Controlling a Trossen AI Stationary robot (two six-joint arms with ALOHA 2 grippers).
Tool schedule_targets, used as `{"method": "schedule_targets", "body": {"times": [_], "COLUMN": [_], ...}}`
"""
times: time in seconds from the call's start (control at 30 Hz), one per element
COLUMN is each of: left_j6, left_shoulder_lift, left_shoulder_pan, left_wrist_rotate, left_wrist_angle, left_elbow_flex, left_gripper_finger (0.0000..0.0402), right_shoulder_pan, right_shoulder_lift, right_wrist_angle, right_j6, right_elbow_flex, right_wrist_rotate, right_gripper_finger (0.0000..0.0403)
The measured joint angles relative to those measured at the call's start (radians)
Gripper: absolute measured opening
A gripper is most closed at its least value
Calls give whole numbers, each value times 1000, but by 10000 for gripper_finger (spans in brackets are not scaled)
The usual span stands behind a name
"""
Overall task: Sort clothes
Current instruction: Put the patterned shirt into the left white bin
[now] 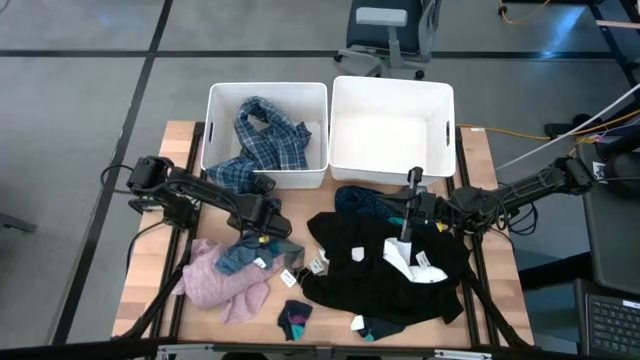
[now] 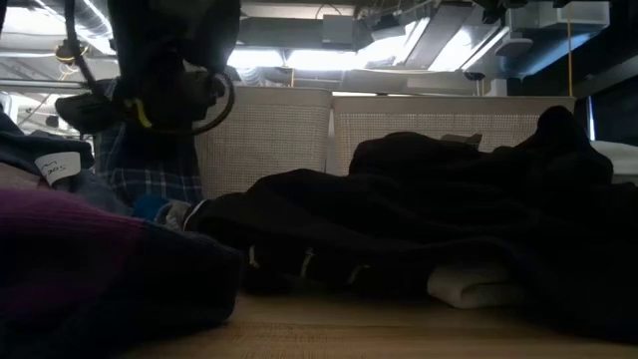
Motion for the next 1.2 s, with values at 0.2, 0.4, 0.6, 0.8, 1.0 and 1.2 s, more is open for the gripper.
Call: {"method": "schedule_targets", "body": {"times": [0.2, 0.4, 0.6, 0.8, 1.0, 1.2], "left_j6": [-10, -71, -103, -77, -70, -30], "left_shoulder_lift": [-38, -80, -80, -78, -78, -78], "left_shoulder_pan": [-47, -75, -55, -50, -78, -139], "left_wrist_rotate": [0, -1, 30, 43, 43, 43], "left_wrist_angle": [5, 13, 7, -19, -128, -148], "left_elbow_flex": [123, 255, 253, 188, 141, 74], "left_gripper_finger": [1, 4, 39, 109, 161, 174], "right_shoulder_pan": [0, 0, 0, 0, 0, 0], "right_shoulder_lift": [0, 0, 0, 0, 0, 0], "right_wrist_angle": [0, -1, 0, -1, -1, -1], "right_j6": [0, 0, 0, 0, 0, 1], "right_elbow_flex": [0, 0, 0, 0, 0, 0], "right_wrist_rotate": [0, 0, 0, 0, 0, -3], "right_gripper_finger": [17, 17, 17, 17, 17, 17]}}
